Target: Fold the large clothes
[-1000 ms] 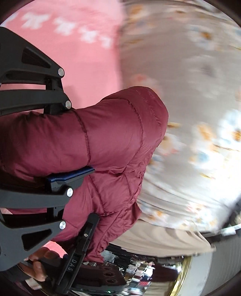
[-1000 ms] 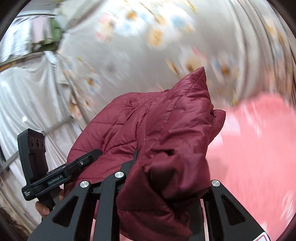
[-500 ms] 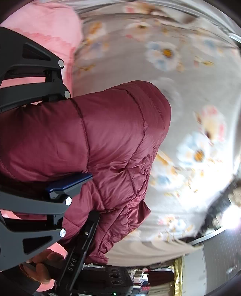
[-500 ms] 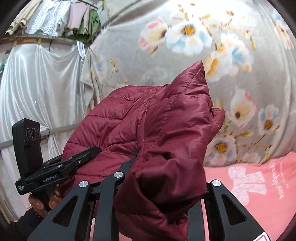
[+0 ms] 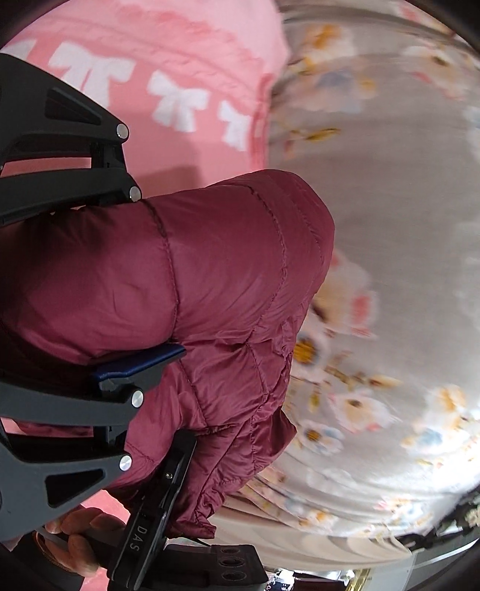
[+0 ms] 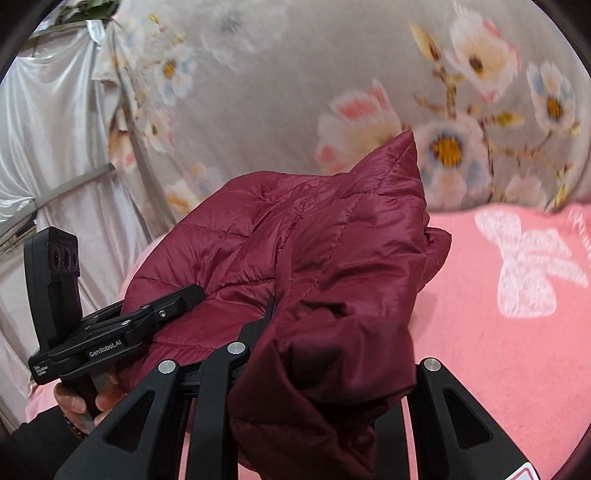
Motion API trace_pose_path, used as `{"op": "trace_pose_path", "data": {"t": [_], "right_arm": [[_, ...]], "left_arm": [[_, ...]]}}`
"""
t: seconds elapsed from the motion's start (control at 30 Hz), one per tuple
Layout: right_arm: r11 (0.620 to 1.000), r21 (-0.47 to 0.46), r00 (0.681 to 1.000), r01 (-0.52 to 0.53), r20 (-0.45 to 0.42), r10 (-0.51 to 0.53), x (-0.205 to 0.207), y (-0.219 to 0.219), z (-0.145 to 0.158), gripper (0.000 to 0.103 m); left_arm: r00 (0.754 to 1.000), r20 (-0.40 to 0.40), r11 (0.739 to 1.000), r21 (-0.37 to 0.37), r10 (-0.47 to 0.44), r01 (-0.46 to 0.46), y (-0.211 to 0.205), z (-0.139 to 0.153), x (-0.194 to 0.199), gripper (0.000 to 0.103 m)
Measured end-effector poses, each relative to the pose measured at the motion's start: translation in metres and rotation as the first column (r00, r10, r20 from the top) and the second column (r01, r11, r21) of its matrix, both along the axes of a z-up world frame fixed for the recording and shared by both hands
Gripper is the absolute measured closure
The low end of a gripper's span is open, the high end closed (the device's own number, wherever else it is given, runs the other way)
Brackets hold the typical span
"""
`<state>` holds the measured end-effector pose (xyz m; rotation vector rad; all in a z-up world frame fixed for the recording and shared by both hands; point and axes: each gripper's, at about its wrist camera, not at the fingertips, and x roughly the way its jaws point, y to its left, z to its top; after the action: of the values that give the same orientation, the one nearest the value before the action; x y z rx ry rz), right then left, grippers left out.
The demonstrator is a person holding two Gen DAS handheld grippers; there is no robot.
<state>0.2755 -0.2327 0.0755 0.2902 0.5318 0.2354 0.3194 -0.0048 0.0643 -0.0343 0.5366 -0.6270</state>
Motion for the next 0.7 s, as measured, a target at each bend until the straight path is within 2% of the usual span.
{"op": "trace_pose_path", "data": {"t": [0.17, 0.27, 0.33, 0.43, 0.5, 0.57, 0.6, 0.7], "right_arm": [[1.000, 0.007, 0.992, 0.005, -0.124, -0.004, 0.023, 0.004, -0.062, 0.080], [0.999, 0.033, 0.988, 0.010, -0.156, -0.005, 0.025, 0.002, -0.084, 0.077], [0.998, 0.056, 0.986, 0.010, -0.167, 0.000, 0.026, 0.000, -0.085, 0.075], [0.997, 0.069, 0.980, 0.025, -0.198, -0.011, 0.026, -0.003, -0.091, 0.064], [0.996, 0.076, 0.972, 0.043, -0.234, -0.025, 0.019, -0.006, -0.089, 0.054], [0.995, 0.079, 0.968, 0.060, -0.249, -0.038, 0.006, -0.013, -0.083, 0.048], [0.995, 0.073, 0.967, 0.074, -0.249, -0.054, -0.002, -0.015, -0.078, 0.045], [0.988, 0.054, 0.963, 0.142, -0.238, -0.125, -0.036, -0.031, -0.060, 0.044]], "left_arm": [[0.993, -0.113, 0.998, 0.057, 0.016, -0.009, -0.005, -0.058, 0.024, 0.052], [0.993, -0.118, 0.998, 0.055, 0.027, -0.021, 0.000, -0.070, 0.025, 0.050], [0.991, -0.127, 0.998, 0.060, 0.032, -0.025, 0.000, -0.071, 0.026, 0.047], [0.984, -0.170, 0.996, 0.072, 0.056, -0.044, 0.002, -0.077, 0.029, 0.040], [0.973, -0.212, 0.995, 0.072, 0.088, -0.074, 0.009, -0.075, 0.026, 0.032], [0.966, -0.226, 0.991, 0.080, 0.122, -0.107, 0.020, -0.069, 0.016, 0.029], [0.965, -0.225, 0.989, 0.091, 0.138, -0.120, 0.025, -0.064, 0.012, 0.029], [0.950, -0.213, 0.966, 0.170, 0.227, -0.192, 0.038, -0.044, -0.010, 0.028]]}}
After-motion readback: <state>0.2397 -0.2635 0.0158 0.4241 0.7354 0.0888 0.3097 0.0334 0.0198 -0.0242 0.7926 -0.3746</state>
